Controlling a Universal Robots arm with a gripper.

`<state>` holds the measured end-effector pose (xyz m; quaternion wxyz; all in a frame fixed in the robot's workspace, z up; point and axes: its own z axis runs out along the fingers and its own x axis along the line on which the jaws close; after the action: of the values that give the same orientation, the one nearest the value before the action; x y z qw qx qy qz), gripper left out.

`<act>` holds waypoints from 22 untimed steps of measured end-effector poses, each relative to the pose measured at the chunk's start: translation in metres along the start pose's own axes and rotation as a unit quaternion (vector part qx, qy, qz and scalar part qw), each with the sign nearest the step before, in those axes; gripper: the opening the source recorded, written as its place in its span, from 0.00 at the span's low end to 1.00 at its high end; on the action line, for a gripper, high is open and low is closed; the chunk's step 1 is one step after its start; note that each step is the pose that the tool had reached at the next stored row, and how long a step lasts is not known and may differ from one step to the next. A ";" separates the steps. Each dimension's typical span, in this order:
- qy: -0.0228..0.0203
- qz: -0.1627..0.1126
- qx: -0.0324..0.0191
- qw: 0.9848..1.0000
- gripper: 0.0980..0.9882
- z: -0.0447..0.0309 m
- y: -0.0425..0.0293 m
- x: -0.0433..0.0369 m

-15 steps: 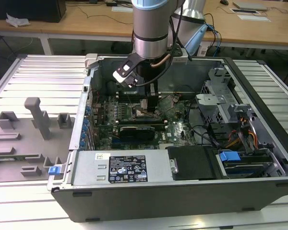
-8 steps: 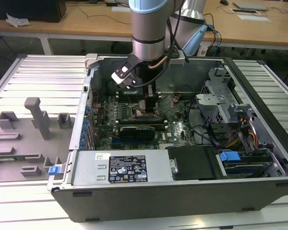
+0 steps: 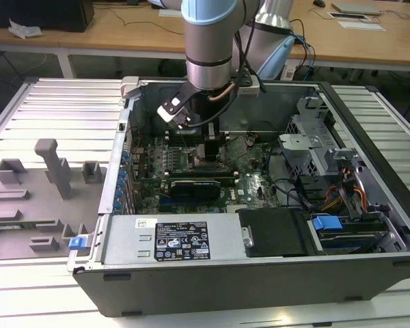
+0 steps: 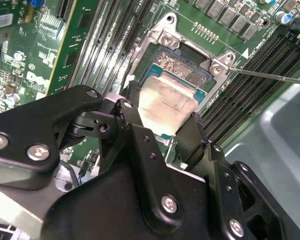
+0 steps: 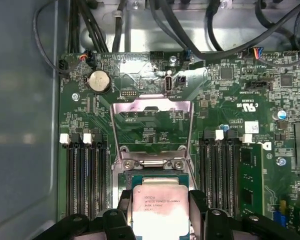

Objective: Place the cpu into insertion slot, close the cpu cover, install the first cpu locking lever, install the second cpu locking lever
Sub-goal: 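Place the cpu into insertion slot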

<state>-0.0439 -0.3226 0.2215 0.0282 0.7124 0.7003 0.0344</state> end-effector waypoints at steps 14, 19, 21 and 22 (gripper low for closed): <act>0.000 0.003 0.000 1.000 0.50 0.0197 -0.0039 0.0050; 0.000 0.003 0.000 1.000 0.50 0.0199 -0.0041 0.0052; 0.000 0.003 0.000 1.000 0.50 0.0202 -0.0052 0.0052; 0.000 0.003 0.000 1.000 0.50 0.0207 -0.0053 0.0053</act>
<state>-0.0473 -0.3170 0.2004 0.0284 0.7146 0.6981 0.0343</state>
